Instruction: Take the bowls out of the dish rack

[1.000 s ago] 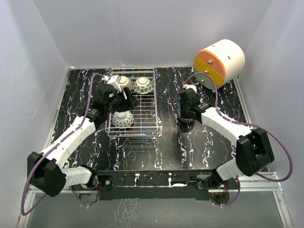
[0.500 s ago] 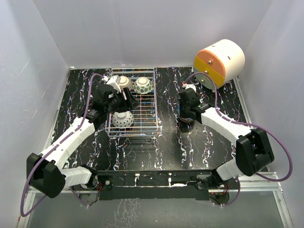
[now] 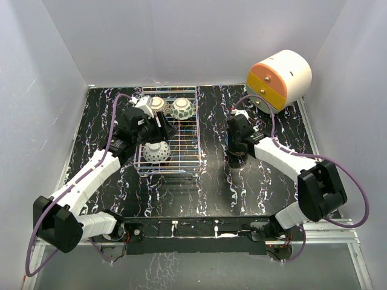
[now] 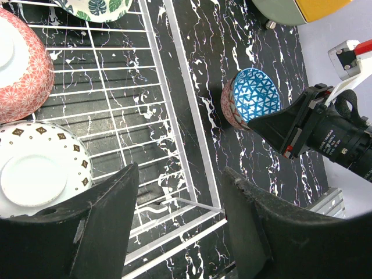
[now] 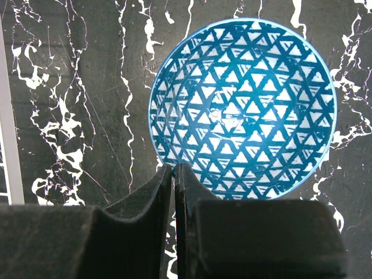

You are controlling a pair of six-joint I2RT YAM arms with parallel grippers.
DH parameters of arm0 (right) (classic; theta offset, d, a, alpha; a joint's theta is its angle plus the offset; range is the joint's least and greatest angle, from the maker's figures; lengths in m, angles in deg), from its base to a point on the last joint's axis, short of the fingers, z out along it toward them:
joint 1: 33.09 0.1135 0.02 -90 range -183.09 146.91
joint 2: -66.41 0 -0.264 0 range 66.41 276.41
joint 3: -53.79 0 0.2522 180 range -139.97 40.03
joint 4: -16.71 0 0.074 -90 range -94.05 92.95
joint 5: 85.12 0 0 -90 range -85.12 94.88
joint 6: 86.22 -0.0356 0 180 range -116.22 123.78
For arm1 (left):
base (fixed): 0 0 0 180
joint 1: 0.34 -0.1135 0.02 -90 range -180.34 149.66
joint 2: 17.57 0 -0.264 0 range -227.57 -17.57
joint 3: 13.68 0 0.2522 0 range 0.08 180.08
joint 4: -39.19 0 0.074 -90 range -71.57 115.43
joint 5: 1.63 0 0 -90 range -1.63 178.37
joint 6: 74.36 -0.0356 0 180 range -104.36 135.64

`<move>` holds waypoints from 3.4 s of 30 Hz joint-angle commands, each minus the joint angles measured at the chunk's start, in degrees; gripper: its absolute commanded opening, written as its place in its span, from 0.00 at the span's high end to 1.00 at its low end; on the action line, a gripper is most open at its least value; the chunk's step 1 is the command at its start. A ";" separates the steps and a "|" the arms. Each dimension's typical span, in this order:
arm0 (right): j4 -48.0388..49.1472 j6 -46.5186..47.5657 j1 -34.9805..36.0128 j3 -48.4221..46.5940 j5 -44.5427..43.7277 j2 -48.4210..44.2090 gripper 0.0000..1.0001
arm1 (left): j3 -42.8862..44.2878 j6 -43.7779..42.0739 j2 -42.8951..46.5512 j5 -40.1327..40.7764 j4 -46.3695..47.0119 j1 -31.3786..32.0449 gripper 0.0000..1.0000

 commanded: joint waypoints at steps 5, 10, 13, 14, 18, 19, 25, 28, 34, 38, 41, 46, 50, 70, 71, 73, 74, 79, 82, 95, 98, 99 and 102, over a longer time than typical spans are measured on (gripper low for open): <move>2.29 -0.48 0.07 -0.59 -1.22 -0.77 0.89 | -0.25 -0.37 1.66 0.40 -0.25 -0.33 0.43; 2.74 -0.61 -0.03 -1.07 -2.62 -4.43 0.88 | -0.35 -0.36 1.26 0.40 0.13 -0.32 0.43; 3.39 -1.09 -0.69 -0.86 -2.54 -5.88 0.87 | -0.25 -0.43 0.88 0.42 0.18 -0.33 0.43; 3.51 -1.38 -1.29 -0.73 -2.36 -6.09 0.87 | -0.19 -0.52 0.74 0.52 0.12 -0.33 0.43; 3.86 -1.54 -4.40 -1.04 0.44 -5.15 0.87 | 0.13 -0.73 0.75 0.51 -0.10 -0.33 0.43; 3.90 -1.43 -4.98 -1.24 0.97 -4.46 0.87 | 0.10 -0.83 0.77 0.58 -0.23 -0.33 0.43; 3.72 -0.79 -6.87 -2.42 1.02 1.74 0.87 | 0.23 -1.13 0.73 1.09 -0.64 -0.33 0.43; 3.75 -0.62 -7.33 -3.55 1.33 4.73 0.87 | 0.26 -1.02 0.31 0.96 -0.47 -0.33 0.43; 3.76 -0.28 -7.41 -4.72 1.26 9.63 0.87 | 0.78 -1.55 0.05 1.25 -0.75 -0.38 0.43; 4.01 -0.26 -7.46 -4.50 1.35 11.51 0.88 | 0.98 -2.07 -0.03 1.74 -1.24 -0.40 0.43; 4.38 -0.26 -7.46 -4.19 1.20 11.36 0.89 | 0.96 -2.38 -0.03 2.21 -1.51 -0.38 0.43; 3.95 -0.27 -7.52 -4.56 0.57 7.66 0.89 | 0.71 -2.69 -0.45 2.43 -1.45 -0.43 0.43; 2.79 -0.40 -7.43 -5.60 -0.43 2.71 0.89 | 1.25 -4.18 -0.88 4.23 -2.92 -0.42 0.43; 7.18 -1.06 -7.40 -1.13 3.55 -10.74 0.38 | 6.71 -8.84 -9.34 20.43 -15.15 -0.33 0.03; 7.79 -1.09 -7.40 -0.82 3.86 -11.82 0.36 | 6.61 -8.86 -10.56 20.68 -14.99 -0.33 0.03; 9.18 -0.98 -7.42 0.02 4.32 -14.06 0.32 | 6.59 -9.01 -11.25 20.92 -14.87 -0.33 0.03; 9.59 -0.96 -7.45 0.32 4.29 -15.07 0.31 | 6.60 -9.02 -11.53 21.01 -14.87 -0.33 0.03; 9.70 -0.60 -7.41 0.23 4.44 -17.99 0.31 | 6.59 -9.19 -13.28 21.42 -14.91 -0.34 0.03; 9.44 -0.40 -7.42 0.05 4.43 -18.72 0.30 | 6.81 -9.28 -14.22 22.43 -15.50 -0.31 0.03; 9.44 -0.38 -7.46 0.86 4.30 -19.03 0.30 | 7.62 -9.70 -16.98 22.58 -17.51 -0.29 0.19; 9.39 -0.26 -7.43 0.97 4.18 -18.99 0.30 | 7.90 -9.81 -17.68 22.72 -18.21 -0.18 0.24; 9.44 -0.26 -7.47 0.93 4.08 -19.07 0.30 | 8.06 -9.91 -17.85 23.15 -18.45 -0.09 0.27; 9.44 -0.27 -7.45 0.93 4.01 -18.94 0.30 | 8.62 -9.98 -18.23 24.13 -19.35 0.06 0.29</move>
